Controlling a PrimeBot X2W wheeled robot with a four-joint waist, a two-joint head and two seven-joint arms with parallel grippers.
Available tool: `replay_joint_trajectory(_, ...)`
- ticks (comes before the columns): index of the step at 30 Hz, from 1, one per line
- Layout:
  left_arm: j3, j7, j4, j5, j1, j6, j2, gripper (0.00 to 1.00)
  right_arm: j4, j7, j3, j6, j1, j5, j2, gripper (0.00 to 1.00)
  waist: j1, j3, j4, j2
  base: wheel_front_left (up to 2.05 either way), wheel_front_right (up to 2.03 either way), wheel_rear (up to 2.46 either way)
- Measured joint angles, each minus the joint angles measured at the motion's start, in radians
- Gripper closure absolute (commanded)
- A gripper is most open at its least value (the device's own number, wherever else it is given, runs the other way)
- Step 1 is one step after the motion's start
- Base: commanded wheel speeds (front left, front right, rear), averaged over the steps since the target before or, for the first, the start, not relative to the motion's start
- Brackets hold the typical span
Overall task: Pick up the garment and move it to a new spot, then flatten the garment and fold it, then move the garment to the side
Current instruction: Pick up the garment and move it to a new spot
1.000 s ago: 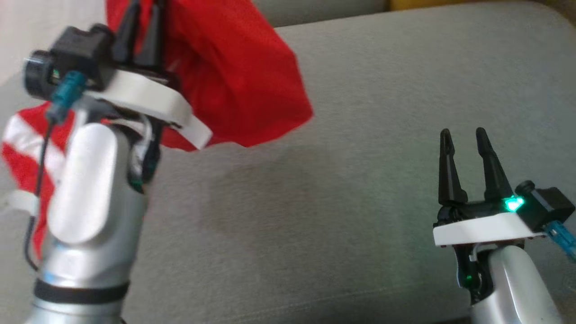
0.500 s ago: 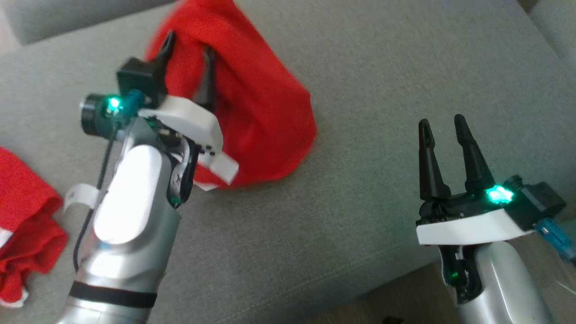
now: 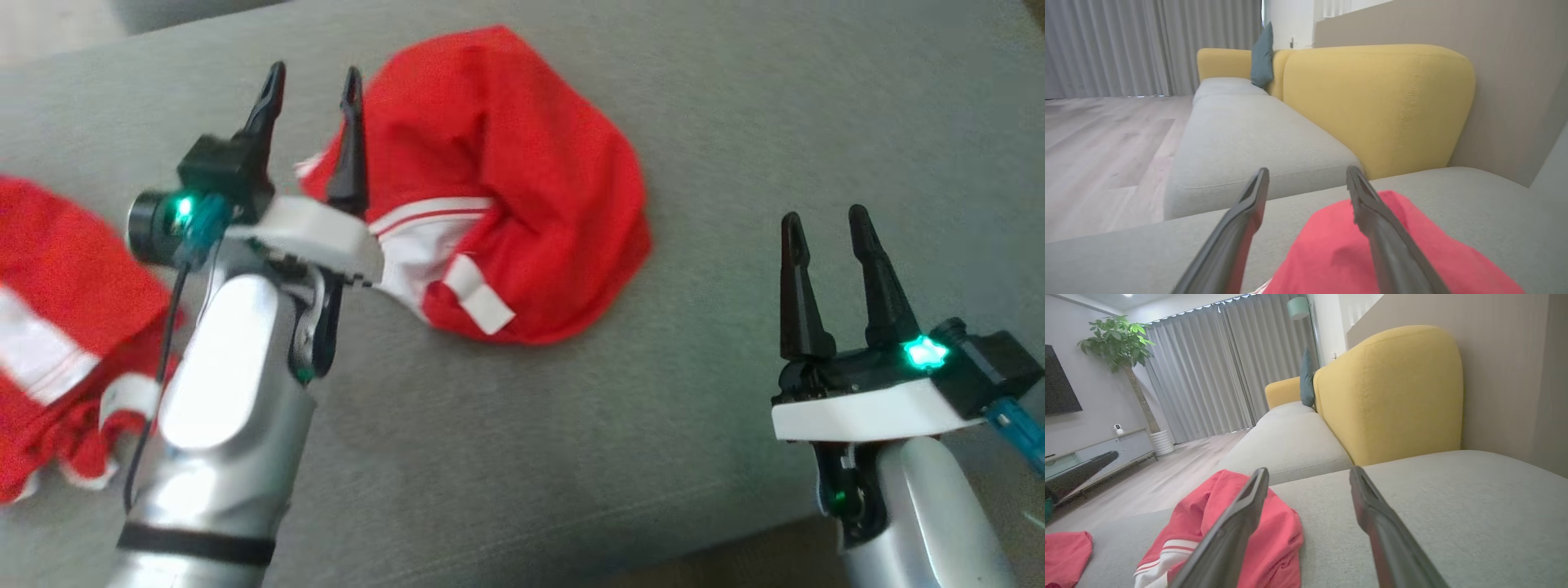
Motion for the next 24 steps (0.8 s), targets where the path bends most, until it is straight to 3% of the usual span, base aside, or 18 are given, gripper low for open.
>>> replay_joint_trajectory(14, 0.02, -0.014, -0.245, -0.011, 0.396, 0.0, 0.013, 0.0, 0.027, 0.0, -0.058, 0.0, 0.095, -0.045, 0.0, 0.0, -0.0001, -0.123, 0.177, 0.0, 0.0, 0.0, 0.0)
replay_joint_trajectory(24, 0.049, -0.015, -0.359, 0.009, 0.554, 0.017, -0.018, 0.0, 0.024, 0.0, -0.063, 0.0, 0.167, -0.051, 0.0, 0.0, -0.0001, -0.212, 0.238, 0.0001, 0.0, 0.0, 0.0)
